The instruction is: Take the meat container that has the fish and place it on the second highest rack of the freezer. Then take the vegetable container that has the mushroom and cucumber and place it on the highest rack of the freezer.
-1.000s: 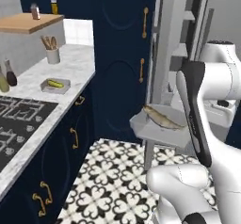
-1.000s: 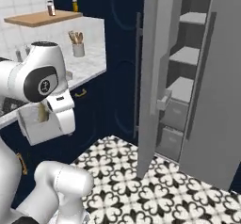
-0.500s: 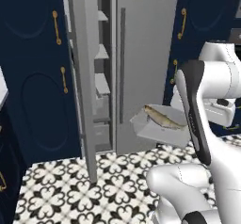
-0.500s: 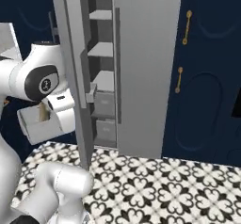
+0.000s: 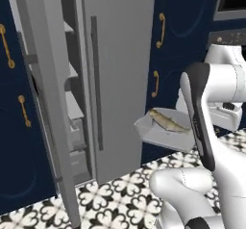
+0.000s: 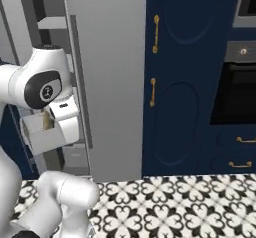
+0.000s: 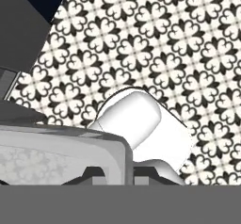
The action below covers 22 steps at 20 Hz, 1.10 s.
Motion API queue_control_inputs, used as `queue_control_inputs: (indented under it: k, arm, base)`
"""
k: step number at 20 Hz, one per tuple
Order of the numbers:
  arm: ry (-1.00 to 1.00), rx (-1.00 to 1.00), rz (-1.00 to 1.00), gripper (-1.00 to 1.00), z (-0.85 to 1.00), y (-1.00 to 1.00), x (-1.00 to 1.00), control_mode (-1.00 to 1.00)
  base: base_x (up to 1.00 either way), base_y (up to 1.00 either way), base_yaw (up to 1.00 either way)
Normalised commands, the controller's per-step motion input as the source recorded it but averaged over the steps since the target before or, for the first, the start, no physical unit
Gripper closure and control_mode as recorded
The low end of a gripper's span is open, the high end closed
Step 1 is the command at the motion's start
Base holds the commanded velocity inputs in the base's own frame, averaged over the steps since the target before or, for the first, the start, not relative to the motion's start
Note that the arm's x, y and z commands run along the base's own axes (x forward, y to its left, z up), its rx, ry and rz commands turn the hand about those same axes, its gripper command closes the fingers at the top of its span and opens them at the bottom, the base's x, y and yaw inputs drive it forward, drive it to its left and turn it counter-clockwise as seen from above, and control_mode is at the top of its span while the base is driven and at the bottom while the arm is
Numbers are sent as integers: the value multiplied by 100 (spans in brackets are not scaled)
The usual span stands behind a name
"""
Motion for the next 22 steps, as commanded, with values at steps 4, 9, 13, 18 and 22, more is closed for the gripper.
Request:
queue_control_inputs:
  k: [4, 9, 13, 18, 22]
  arm:
    - [0, 0, 0, 100, 0, 0, 0, 100]
    - [0, 0, 0, 100, 0, 0, 0, 100]
    - [0, 0, 0, 100, 0, 0, 0, 100]
    - [0, 0, 0, 100, 0, 0, 0, 100]
    - [0, 0, 0, 100, 0, 0, 0, 100]
  base:
    - [100, -3, 6]
    - [94, -18, 25]
    - [55, -1, 40]
    - [22, -13, 45]
    - [75, -30, 36]
